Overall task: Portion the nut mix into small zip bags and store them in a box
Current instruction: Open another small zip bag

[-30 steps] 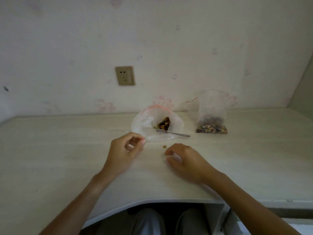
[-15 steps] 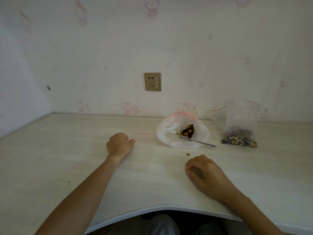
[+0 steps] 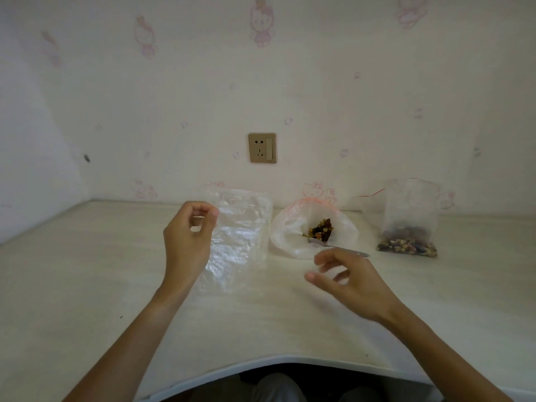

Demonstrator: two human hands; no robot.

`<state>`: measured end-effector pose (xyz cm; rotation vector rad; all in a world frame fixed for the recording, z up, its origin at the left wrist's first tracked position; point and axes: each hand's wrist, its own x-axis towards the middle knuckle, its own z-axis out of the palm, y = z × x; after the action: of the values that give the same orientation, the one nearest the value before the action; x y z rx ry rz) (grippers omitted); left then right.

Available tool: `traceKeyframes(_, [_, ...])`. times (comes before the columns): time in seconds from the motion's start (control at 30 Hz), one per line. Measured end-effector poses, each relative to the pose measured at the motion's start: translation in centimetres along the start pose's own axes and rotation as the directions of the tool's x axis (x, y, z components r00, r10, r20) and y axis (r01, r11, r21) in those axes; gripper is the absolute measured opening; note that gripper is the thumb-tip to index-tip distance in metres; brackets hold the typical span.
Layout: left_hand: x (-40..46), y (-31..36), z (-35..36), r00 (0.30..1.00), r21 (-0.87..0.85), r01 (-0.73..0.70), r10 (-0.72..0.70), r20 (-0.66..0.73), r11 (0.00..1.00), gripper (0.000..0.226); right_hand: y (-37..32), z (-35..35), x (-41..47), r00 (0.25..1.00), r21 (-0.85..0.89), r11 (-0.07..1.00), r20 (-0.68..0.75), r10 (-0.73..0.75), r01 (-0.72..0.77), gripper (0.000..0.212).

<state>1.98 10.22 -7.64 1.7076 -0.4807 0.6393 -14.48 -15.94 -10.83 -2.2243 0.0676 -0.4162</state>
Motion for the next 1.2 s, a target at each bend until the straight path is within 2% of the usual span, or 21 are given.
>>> traceKeyframes(0.17, [-1.6,3.9,2.0,0.992,-0.140,-0.057,0.072,0.105,0.988,0.004,-4.1,-2.6,1.8,0.987,0.263,0.963,-0.127,0.102,-0.065,0.082])
traceKeyframes(0.23, [-2.7,4.8,3.5,0.985,-0.189,-0.054,0.083,0.151,0.981,0.004,-5.3,-3.6,2.3,0.969,0.288,0.949,-0.168,0.181,-0.128,0.082])
traceKeyframes(0.33, [-4.3,5.5,6.1,0.971,-0.260,-0.050,0.108,0.214,0.964,0.009,-5.6,-4.4,2.7,0.934,0.229,0.954,-0.255,0.249,-0.192,0.063])
traceKeyframes(0.47, [-5.8,6.0,8.7,0.952,-0.318,-0.013,0.109,0.286,0.948,0.006,-4.5,-5.3,2.2,0.917,0.334,0.918,-0.257,0.307,-0.213,0.022])
traceKeyframes(0.53, [-6.1,6.2,9.6,0.945,-0.316,0.011,0.093,0.312,0.949,0.013,-3.8,-5.7,1.7,0.922,0.352,0.917,-0.260,0.287,-0.187,0.013])
traceKeyframes(0.7, [-5.9,8.5,10.4,0.898,-0.292,0.204,-0.060,0.436,0.934,0.066,-3.4,-6.1,1.0,0.903,0.158,0.986,-0.413,0.121,-0.060,0.008])
traceKeyframes(0.77, [-5.4,9.4,10.7,0.912,-0.239,0.201,-0.092,0.399,0.950,0.062,-3.7,-6.2,0.7,0.894,0.062,0.998,-0.447,0.027,0.001,0.008])
traceKeyframes(0.83, [-4.9,10.1,10.9,0.933,-0.205,0.164,-0.084,0.350,0.965,0.048,-4.0,-6.1,0.4,0.881,-0.012,0.999,-0.471,-0.052,0.053,0.009])
traceKeyframes(0.97, [-4.4,10.1,10.9,0.940,-0.108,-0.049,0.082,0.332,0.993,0.021,-4.2,-6.2,0.2,0.861,-0.046,0.996,-0.500,-0.093,0.081,0.009])
traceKeyframes(1.07, [-4.2,9.3,10.2,0.937,-0.028,-0.108,0.111,0.331,0.994,0.021,-3.9,-7.0,0.1,0.846,-0.015,0.998,-0.530,-0.061,0.063,0.012])
traceKeyframes(1.2, [-3.4,8.5,9.1,0.956,-0.001,-0.087,0.084,0.280,0.996,0.032,-3.7,-8.2,-0.2,0.811,-0.022,0.999,-0.585,0.011,-0.029,0.009])
